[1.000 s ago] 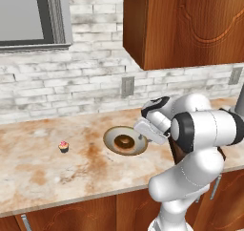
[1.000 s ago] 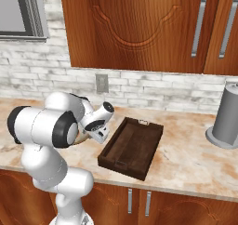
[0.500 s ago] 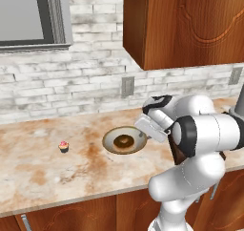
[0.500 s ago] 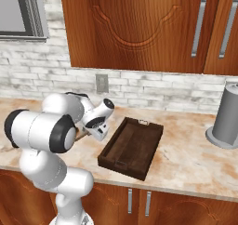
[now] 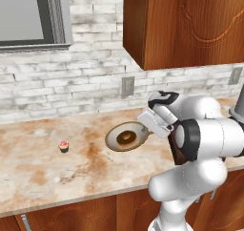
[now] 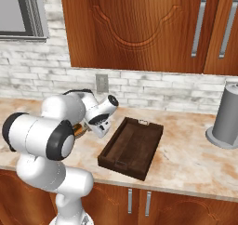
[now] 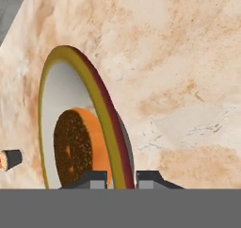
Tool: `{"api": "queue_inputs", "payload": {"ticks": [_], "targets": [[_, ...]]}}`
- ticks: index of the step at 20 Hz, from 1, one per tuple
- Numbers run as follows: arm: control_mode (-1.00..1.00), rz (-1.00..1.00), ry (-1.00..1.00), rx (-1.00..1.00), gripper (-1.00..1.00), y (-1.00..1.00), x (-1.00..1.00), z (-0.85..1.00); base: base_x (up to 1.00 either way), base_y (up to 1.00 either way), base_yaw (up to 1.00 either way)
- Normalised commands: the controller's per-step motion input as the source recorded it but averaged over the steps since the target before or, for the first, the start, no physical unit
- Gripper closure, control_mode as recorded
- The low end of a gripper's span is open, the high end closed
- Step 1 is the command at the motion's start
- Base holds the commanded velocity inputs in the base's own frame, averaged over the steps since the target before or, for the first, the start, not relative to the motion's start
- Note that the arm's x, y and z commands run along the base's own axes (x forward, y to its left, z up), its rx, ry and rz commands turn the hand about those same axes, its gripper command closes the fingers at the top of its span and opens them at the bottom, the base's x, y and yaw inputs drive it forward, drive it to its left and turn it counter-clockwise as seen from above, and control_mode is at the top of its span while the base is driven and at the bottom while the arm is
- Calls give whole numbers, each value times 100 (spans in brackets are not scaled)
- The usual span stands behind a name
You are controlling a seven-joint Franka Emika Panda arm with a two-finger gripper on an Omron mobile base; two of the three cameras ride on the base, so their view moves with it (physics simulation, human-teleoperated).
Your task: Place the bowl with donut and the cupcake onto the tray.
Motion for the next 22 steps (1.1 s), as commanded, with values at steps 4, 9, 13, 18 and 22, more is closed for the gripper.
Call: {"api": "queue_inputs", "payload": {"ticks": [4,9,13,18,22], "targets": [[-100,-9,0,5,100,-1,0,27,0,0,0],[-100,-10,0,5,100,-6,0,27,0,0,0],[-100,-12,0,4,100,-23,0,27,0,0,0],[-100,-14,0,4,100,-23,0,28,0,0,0],[-100,-14,0,1,100,-23,-2,19,0,0,0]]}}
